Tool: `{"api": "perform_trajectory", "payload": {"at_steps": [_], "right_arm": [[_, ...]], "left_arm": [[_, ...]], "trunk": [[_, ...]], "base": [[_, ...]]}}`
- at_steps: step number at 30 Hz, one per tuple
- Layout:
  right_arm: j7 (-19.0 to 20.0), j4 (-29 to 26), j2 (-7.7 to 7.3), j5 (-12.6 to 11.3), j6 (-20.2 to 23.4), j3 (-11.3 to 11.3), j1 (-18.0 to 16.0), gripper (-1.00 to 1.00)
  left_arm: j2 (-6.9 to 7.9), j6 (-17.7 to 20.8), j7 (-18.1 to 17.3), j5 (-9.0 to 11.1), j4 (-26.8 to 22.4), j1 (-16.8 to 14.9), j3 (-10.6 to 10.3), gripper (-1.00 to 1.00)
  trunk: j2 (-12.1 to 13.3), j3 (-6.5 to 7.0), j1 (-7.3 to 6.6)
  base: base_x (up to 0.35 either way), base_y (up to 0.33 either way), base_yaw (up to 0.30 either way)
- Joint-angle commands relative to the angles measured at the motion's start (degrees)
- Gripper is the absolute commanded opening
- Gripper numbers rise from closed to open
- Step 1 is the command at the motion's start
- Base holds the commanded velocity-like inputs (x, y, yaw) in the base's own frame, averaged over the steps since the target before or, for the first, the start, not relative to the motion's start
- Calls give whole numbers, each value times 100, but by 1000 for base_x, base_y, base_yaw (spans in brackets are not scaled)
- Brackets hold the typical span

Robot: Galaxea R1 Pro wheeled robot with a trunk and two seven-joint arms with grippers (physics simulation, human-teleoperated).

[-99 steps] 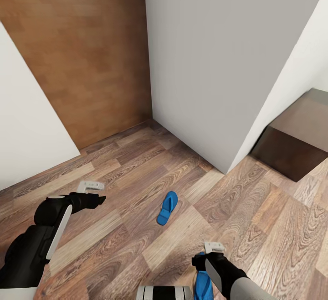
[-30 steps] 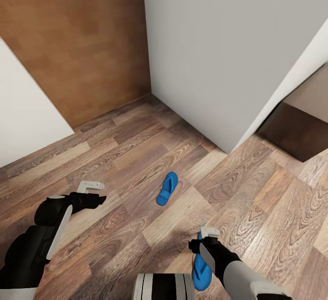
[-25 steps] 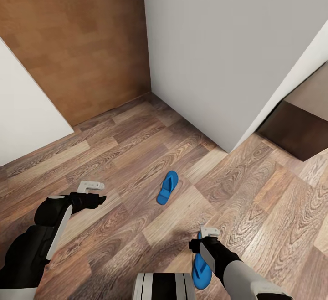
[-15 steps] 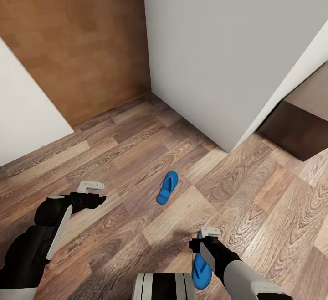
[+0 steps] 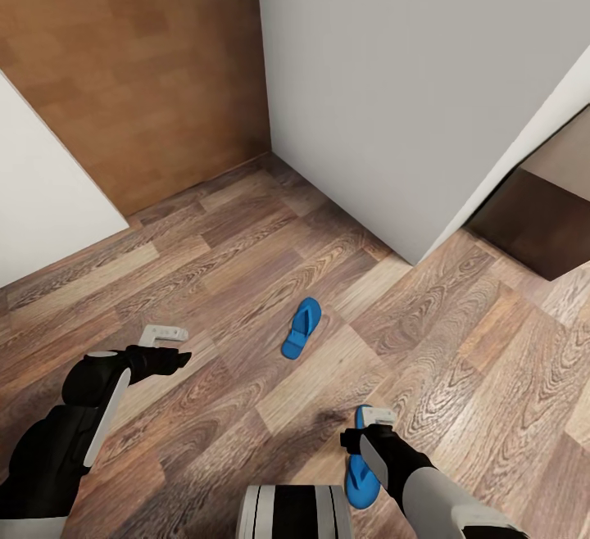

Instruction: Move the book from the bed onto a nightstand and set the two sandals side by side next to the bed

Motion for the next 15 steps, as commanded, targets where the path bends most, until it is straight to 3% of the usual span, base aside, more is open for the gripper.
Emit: {"api": "perform_trajectory", "payload": {"at_steps": [1,15], "right_arm": [[-14,-12,6,-2,25,-43,-1,100],[-15,-8,-2,-5,25,-45,-7,100]], "left_arm": [[2,25,-16,-2,-4,-3,0,100],[2,19,-16,-2,-4,-3,-14,100]], "trunk": [[-1,-4,-1],[-1,-4,-1]], "base": [[0,0,0],[0,0,0]]}}
